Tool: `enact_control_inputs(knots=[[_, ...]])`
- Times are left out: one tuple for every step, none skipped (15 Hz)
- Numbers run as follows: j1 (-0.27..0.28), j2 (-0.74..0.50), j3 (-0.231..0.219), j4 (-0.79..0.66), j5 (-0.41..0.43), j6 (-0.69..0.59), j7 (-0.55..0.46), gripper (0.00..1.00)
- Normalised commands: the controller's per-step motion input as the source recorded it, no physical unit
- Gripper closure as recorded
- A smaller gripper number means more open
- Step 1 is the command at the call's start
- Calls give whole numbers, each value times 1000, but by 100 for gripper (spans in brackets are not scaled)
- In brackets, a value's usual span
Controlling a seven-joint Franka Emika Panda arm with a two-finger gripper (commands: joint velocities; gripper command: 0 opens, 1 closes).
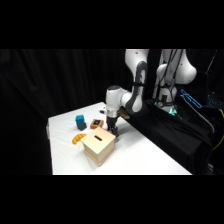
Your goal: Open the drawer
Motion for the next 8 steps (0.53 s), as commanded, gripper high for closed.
enact_control_inputs(knots=[[-68,-109,30,-265,16,226,-141,0],[-61,-103,19,-267,12,226,-133,0],[-45,-105,-2,-271,2,226,-125,0],[-25,-114,-28,-288,-11,231,-119,0],[-9,-123,-51,-299,-20,228,-114,0],[-9,-137,-61,-317,-26,231,-116,0],[-15,-157,-69,-336,-32,223,-119,0],[-28,-176,-71,-358,-40,216,-129,0]])
